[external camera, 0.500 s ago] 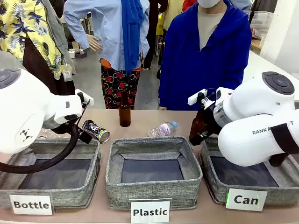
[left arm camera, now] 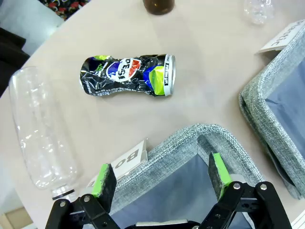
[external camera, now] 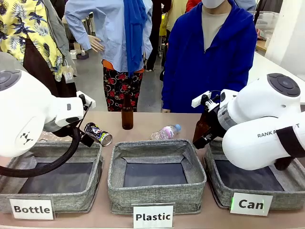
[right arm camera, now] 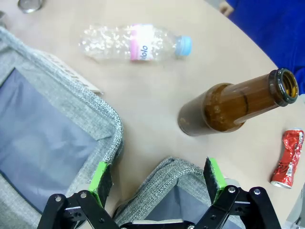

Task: Sort the can waste into the basket.
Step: Pick up the can waste from the table and place it in the right Fabric basket.

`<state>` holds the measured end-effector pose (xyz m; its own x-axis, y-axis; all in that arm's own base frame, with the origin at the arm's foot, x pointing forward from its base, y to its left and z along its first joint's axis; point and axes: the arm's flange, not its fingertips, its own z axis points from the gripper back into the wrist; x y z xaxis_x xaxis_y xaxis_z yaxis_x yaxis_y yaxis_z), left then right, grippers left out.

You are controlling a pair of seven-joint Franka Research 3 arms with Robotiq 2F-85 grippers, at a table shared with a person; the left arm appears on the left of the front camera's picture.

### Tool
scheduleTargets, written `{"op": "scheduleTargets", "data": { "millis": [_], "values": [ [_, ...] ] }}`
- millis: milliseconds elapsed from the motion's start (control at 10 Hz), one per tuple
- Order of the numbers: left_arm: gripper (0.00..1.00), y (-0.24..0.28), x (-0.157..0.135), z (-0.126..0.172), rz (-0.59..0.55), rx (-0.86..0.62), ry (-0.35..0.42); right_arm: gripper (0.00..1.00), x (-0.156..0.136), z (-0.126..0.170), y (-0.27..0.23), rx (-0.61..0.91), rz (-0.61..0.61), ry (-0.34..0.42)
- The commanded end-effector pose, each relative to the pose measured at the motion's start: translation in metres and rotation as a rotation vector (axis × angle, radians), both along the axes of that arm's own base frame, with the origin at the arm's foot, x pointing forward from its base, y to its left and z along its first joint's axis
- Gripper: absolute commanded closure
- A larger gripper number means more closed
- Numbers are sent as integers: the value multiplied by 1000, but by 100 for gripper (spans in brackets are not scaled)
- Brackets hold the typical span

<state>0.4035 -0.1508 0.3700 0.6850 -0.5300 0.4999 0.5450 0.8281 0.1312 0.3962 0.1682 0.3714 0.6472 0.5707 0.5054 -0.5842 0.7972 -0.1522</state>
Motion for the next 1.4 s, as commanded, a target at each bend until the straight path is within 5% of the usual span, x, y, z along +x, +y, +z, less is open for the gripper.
{"op": "scheduleTargets", "data": {
  "millis": [0,1100,1200,1300],
  "values": [
    [0,0,0,0,0,0,0,0,0,0,0,1,-1,0],
    [0,0,0,0,0,0,0,0,-2,11,0,2,28,20],
    [0,-4,-10,23,-32,-93,19,0,-5,31,-1,25,27,50],
    [0,-15,-23,57,29,-233,159,0,-8,61,-1,173,-30,89]
  ]
}}
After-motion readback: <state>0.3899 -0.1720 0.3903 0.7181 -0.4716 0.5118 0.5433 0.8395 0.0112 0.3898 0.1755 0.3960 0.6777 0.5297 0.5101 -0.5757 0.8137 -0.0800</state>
